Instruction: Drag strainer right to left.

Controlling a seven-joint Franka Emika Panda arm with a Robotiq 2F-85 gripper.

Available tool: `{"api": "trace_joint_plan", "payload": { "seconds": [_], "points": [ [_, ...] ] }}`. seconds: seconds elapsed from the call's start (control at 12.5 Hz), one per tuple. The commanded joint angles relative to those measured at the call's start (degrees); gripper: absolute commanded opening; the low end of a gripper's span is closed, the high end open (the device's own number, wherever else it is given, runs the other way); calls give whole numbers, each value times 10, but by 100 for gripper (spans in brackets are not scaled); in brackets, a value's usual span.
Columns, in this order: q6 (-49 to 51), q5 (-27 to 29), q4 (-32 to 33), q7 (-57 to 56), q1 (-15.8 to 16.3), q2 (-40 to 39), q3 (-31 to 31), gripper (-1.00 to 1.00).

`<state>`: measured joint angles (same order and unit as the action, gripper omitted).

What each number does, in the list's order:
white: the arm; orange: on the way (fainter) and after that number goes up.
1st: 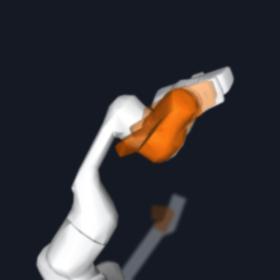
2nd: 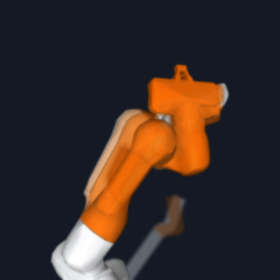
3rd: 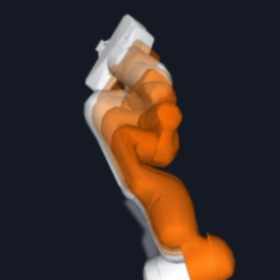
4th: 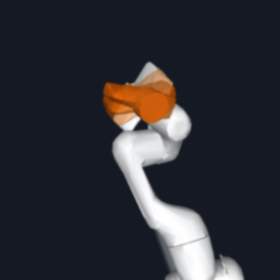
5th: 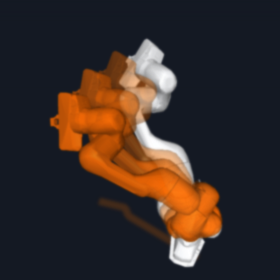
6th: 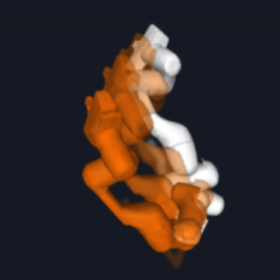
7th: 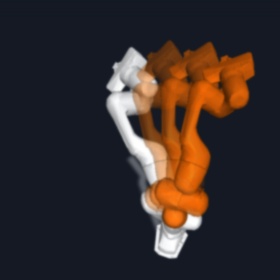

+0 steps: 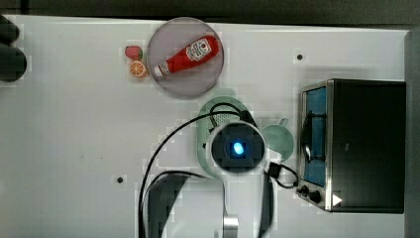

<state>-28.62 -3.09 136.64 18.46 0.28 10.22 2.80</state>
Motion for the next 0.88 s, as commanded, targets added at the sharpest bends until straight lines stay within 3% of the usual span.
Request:
{"api": "trace_joint_plan", "payload": {
  "seconds": [0.08, 0.32, 0.64, 0.88],
  "points": [
    [-97, 11, 32, 81, -6, -52, -2, 100],
    [-218, 13, 43, 94, -6, -132, -9, 100],
    [-332, 16, 52, 239, 4, -224, -26, 100],
    [-410, 15, 56, 275, 15, -279, -45, 100]
  ]
}}
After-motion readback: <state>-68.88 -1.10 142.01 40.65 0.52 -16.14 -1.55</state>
